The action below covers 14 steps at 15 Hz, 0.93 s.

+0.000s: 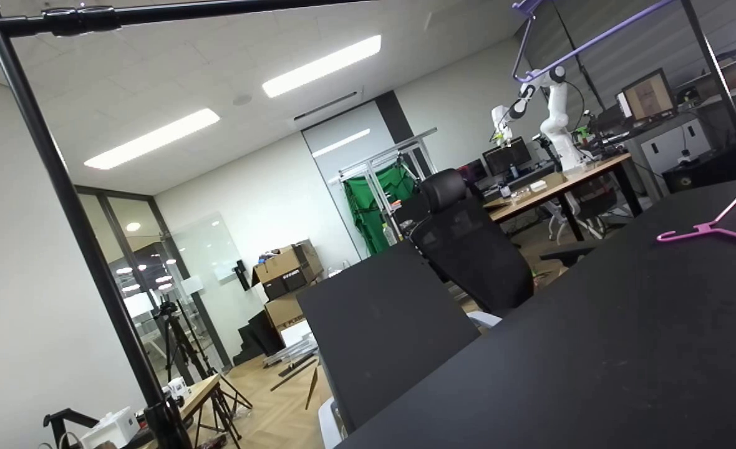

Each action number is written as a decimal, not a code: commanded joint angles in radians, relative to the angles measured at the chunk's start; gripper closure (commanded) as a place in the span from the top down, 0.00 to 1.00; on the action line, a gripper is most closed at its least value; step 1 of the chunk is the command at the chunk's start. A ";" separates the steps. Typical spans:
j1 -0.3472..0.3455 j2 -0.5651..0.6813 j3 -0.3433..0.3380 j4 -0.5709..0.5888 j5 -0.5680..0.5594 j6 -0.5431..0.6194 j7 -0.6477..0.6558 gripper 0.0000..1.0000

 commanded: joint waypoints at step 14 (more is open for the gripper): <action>-0.164 0.393 0.035 0.526 0.362 -0.435 -0.148 0.04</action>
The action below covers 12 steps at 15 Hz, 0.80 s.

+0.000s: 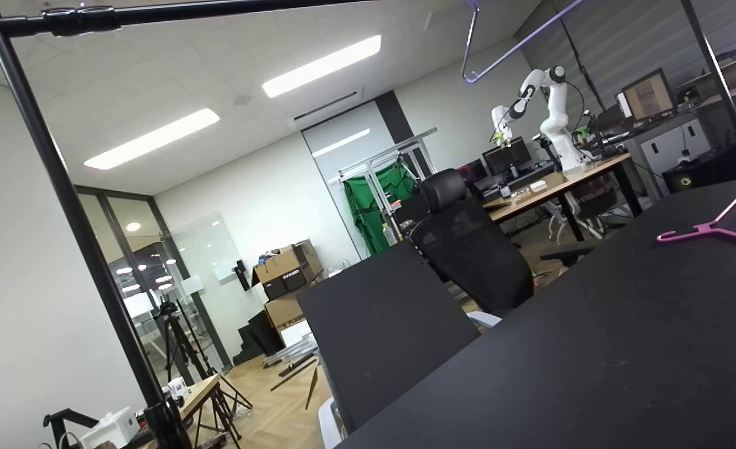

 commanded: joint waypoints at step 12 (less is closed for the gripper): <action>-0.164 0.323 0.074 0.430 0.364 -0.147 0.007 0.04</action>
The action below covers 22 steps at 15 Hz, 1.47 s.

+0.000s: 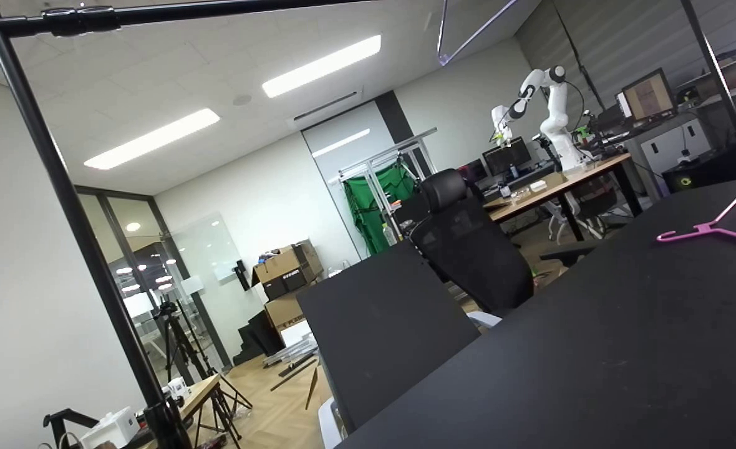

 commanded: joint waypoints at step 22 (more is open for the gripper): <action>-0.043 0.093 0.048 0.160 0.019 0.087 0.280 0.04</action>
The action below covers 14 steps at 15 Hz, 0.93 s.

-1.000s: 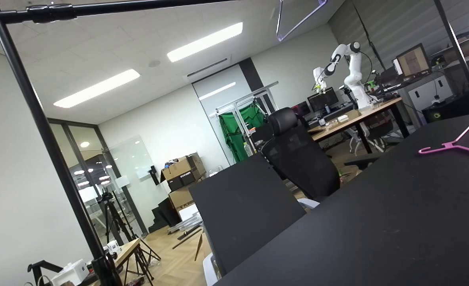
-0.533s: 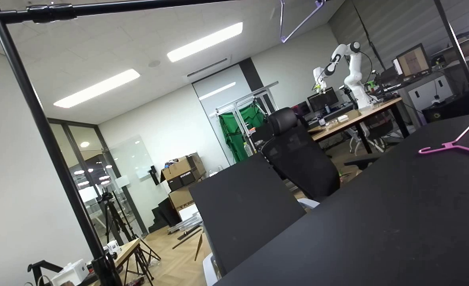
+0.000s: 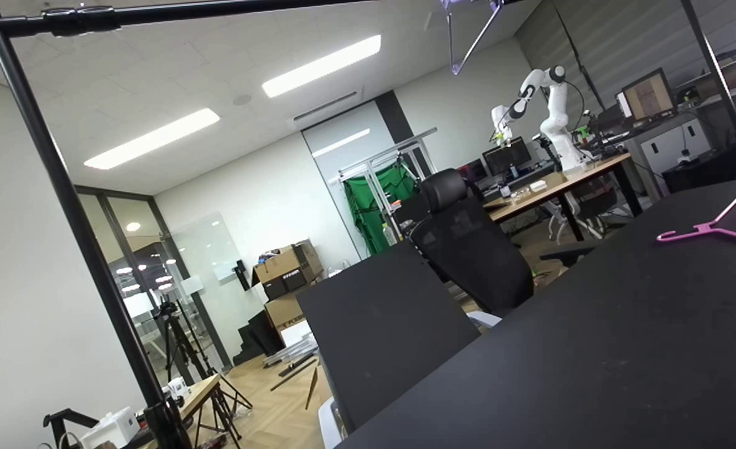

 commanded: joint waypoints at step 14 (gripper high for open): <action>-0.042 0.023 0.020 0.098 -0.179 -0.135 0.206 0.04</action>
